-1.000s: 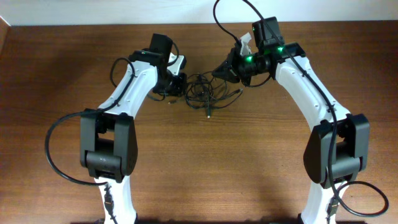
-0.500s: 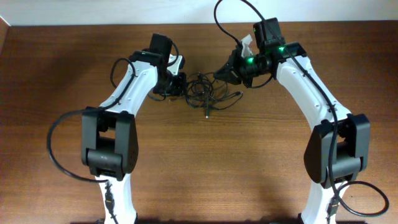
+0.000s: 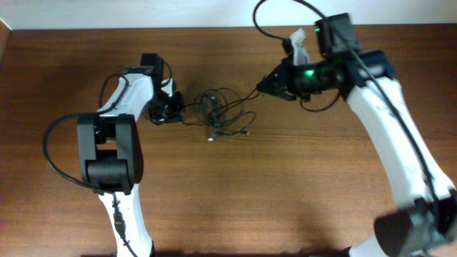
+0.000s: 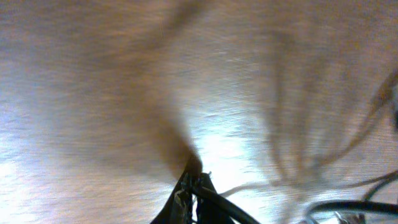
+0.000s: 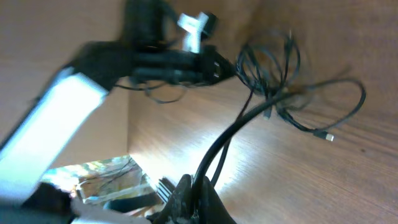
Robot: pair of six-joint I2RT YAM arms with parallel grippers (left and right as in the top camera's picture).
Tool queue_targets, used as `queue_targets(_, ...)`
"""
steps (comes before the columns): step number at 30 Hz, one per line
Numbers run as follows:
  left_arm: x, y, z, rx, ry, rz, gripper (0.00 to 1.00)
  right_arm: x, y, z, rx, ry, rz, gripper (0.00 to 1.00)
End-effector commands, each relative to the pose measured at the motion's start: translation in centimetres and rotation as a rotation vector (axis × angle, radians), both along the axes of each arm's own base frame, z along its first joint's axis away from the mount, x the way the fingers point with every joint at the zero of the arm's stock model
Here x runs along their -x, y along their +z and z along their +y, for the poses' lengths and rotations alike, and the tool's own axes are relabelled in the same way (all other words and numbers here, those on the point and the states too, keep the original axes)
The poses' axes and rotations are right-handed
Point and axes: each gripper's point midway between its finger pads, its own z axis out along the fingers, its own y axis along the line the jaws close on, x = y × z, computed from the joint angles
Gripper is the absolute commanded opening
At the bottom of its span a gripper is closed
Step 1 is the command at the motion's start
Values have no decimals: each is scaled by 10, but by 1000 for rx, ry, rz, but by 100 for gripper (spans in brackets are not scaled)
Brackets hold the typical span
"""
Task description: Untangle cables
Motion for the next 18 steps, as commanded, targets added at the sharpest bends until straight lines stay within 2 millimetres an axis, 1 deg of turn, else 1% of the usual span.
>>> queue_targets(1, 19, -19, 60, -143, 96, 98, 0, 19, 59, -19, -26, -19, -183, 4)
queue_targets(3, 25, -19, 79, -143, 141, 120, 0, 32, 102, -40, -48, -67, -324, 4)
queue_targets(5, 27, -19, 92, -141, 175, 125, 0, 45, 146, -63, -66, -126, -487, 4)
queue_targets(6, 27, -19, 96, -140, 184, 125, 0, 53, 163, -71, -73, -145, -550, 4)
queue_targets(8, 31, -22, 99, -139, 192, 133, 0, 82, 212, -95, -76, -210, -749, 4)
queue_targets(11, 39, -31, 98, -138, 191, 150, 0, 109, 250, -117, -55, -285, -920, 4)
queue_targets(13, 47, -41, 96, -135, 190, 164, 0, 120, 257, -129, -30, -336, -953, 4)
queue_targets(14, 48, -41, 94, -126, 189, 167, 0, 120, 254, -131, -26, -344, -939, 4)
queue_targets(15, 46, -40, 88, -90, 191, 163, 0, 119, 250, -131, -24, -346, -916, 4)
queue_targets(17, 36, -28, 75, -3, 177, 134, 0, 108, 234, -133, -20, -348, -842, 11)
queue_targets(18, 30, -14, 69, 37, 170, 114, 0, 100, 221, -134, -18, -350, -778, 22)
